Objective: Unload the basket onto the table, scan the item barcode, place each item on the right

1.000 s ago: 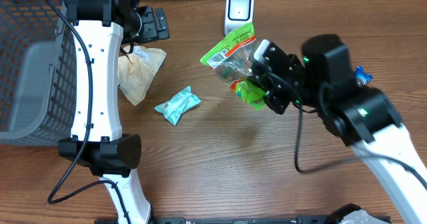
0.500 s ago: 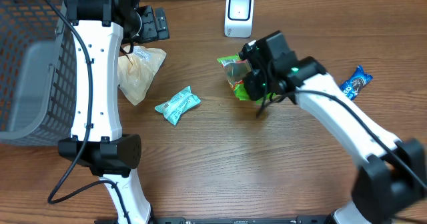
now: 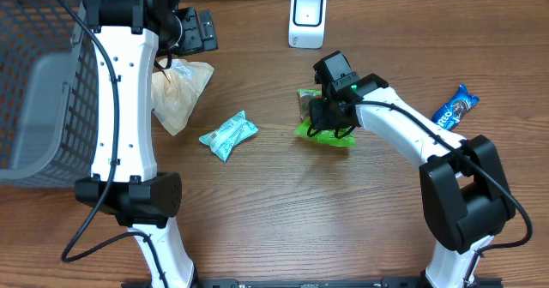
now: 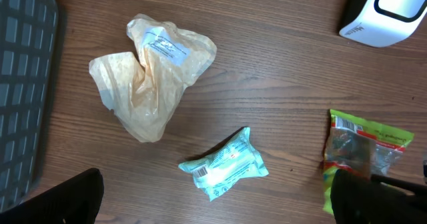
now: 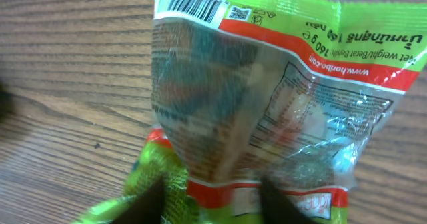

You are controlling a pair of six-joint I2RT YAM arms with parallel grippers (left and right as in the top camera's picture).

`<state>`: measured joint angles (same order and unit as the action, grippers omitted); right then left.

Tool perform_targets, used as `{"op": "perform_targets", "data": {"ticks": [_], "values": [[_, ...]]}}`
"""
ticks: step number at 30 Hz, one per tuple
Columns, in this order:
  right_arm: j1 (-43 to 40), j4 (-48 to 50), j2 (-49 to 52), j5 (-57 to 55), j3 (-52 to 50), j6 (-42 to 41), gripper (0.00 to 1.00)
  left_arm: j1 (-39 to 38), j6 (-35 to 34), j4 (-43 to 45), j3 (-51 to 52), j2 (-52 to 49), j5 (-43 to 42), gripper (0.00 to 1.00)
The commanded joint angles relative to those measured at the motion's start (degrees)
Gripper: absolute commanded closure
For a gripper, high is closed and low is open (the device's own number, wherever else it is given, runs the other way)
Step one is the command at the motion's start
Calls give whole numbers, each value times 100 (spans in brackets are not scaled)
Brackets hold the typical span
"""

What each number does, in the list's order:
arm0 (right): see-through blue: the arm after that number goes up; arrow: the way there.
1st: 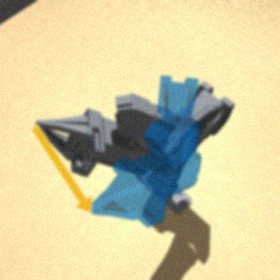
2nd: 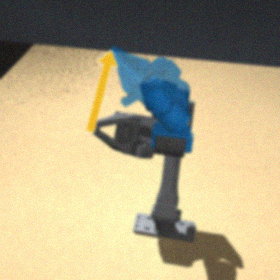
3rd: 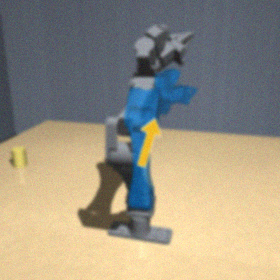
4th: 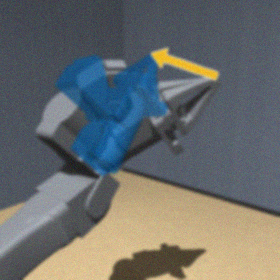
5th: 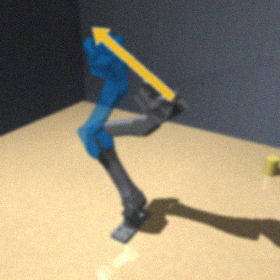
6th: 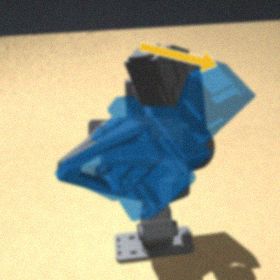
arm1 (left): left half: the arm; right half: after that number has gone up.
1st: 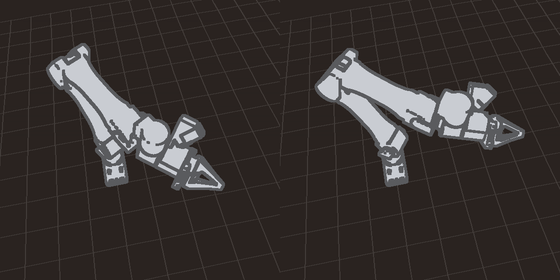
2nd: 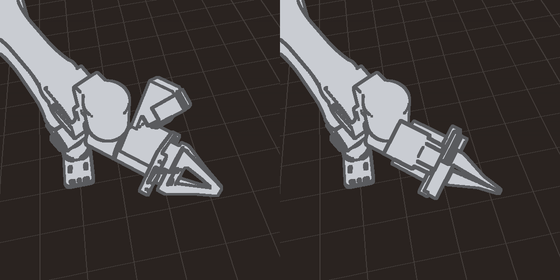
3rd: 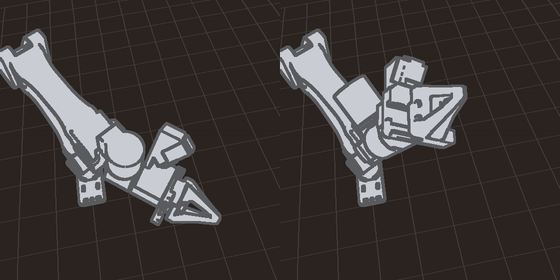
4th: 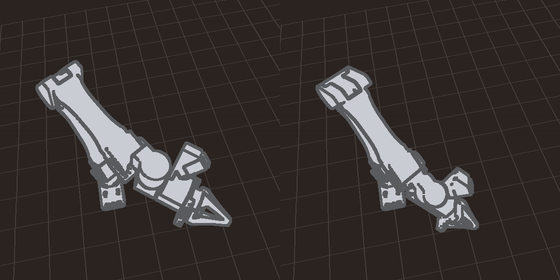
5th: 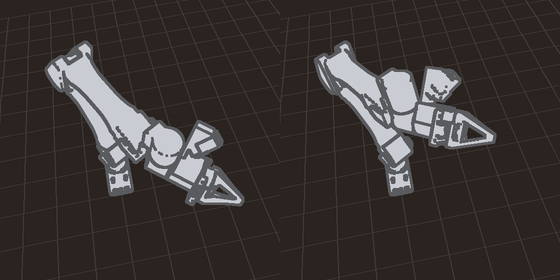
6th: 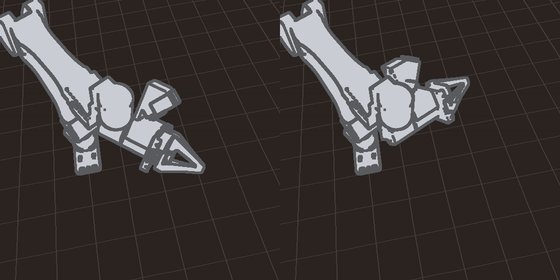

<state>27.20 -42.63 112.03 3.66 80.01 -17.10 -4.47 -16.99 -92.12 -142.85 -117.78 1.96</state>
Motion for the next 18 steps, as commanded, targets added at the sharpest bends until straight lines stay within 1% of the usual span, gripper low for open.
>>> {"op": "perform_targets", "data": {"ticks": [1, 3, 7, 11, 14, 18], "values": [[-17, -13, -105, 269, 205, -354, 23, -4, 26, 4, 35, 87, -7, 0], [-118, -103, -118, 562, 306, -352, 13, -4, 26, 4, 35, 87, -7, 0], [-592, -323, -188, 763, 614, -188, 1, -4, 26, 4, 35, 87, -7, 0], [-1108, -295, -155, 1156, 647, 490, 0, -4, 26, 4, 35, 87, -7, 0], [-1440, -264, -52, 1329, 568, 756, 0, -4, 26, 4, 35, 87, -7, 0], [-1670, -232, 282, 2328, 540, 1390, 0, -4, 26, 4, 35, 87, -7, 0]]}}
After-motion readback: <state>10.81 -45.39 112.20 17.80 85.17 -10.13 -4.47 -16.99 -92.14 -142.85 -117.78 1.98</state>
